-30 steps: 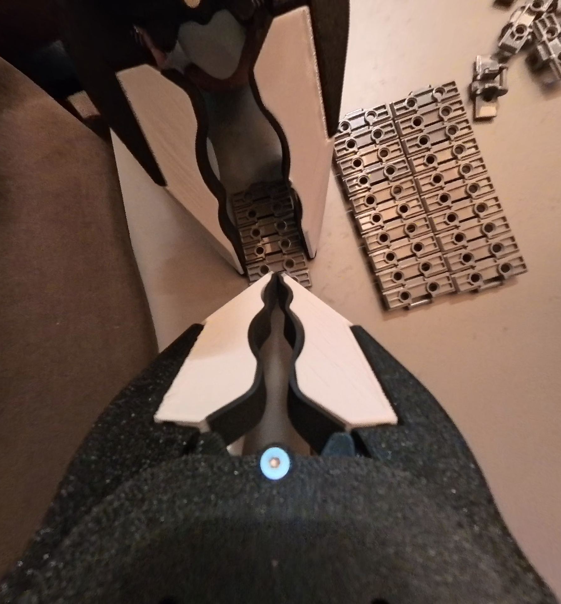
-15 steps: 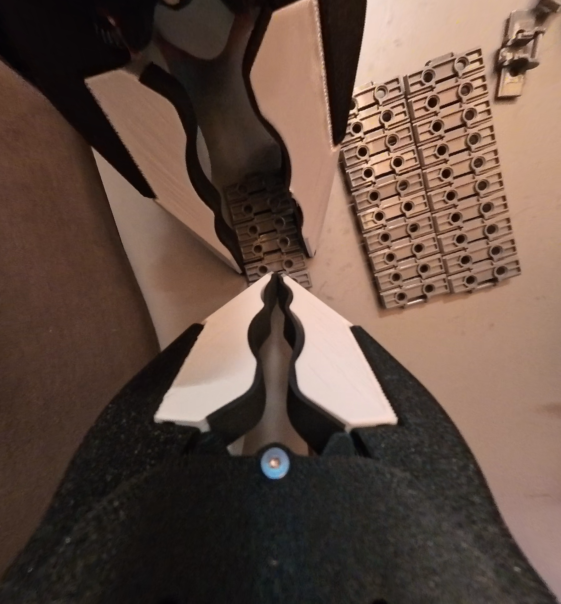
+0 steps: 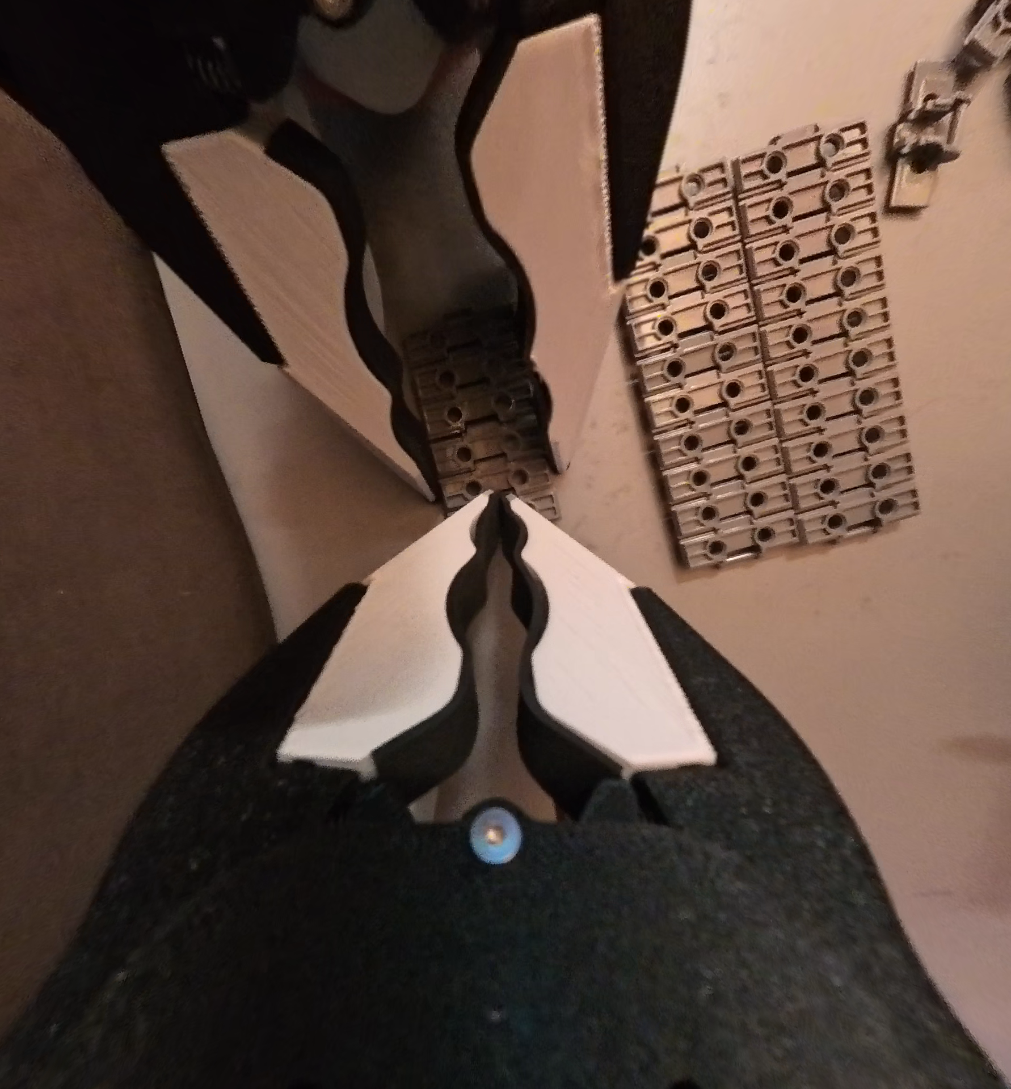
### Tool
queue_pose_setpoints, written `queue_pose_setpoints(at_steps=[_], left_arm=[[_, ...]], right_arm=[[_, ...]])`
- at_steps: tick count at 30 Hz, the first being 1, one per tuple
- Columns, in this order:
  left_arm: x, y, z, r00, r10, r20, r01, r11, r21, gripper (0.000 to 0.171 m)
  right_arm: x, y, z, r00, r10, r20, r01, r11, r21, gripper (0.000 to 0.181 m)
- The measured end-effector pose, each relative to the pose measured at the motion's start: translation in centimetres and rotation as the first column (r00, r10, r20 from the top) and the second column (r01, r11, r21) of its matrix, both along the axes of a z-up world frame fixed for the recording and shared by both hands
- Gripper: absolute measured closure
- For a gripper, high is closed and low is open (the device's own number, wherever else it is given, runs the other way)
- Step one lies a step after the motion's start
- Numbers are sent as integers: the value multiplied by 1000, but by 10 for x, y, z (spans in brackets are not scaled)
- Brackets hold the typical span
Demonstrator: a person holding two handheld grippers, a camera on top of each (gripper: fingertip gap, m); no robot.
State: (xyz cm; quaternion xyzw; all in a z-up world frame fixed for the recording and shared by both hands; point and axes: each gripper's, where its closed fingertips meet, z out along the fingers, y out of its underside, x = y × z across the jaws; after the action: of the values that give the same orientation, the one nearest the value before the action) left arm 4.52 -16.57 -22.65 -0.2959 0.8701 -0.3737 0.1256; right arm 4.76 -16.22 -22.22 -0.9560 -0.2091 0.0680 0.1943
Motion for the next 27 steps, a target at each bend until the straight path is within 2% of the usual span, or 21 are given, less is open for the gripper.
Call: queue_pose_setpoints(at_steps=[9, 14, 16, 18, 22, 27], left_arm=[[1, 2, 1, 999, 15, 30, -16, 1000, 16, 134], [5, 4, 34, 997, 68, 49, -60, 986, -153, 127], [13, 20, 48, 989, 130, 68, -117, 977, -176, 126], [26, 48, 55, 969, 227, 98, -212, 967, -140, 125], [49, 112, 48, 900, 421, 112, -421, 907, -24, 127], [64, 143, 28, 885, 453, 108, -462, 883, 86, 153]], right_arm=[[2, 2, 2, 997, -80, -22, 83, 987, 140, 181], [3, 6, 3, 981, -131, -142, 157, 968, 194, 181], [3, 6, 3, 981, -122, -151, 152, 967, 204, 181], [4, 7, 3, 983, -108, -147, 139, 965, 220, 181], [5, 12, 4, 980, -95, -177, 136, 963, 232, 180], [6, 13, 16, 934, -130, -332, 209, 954, 215, 145]])
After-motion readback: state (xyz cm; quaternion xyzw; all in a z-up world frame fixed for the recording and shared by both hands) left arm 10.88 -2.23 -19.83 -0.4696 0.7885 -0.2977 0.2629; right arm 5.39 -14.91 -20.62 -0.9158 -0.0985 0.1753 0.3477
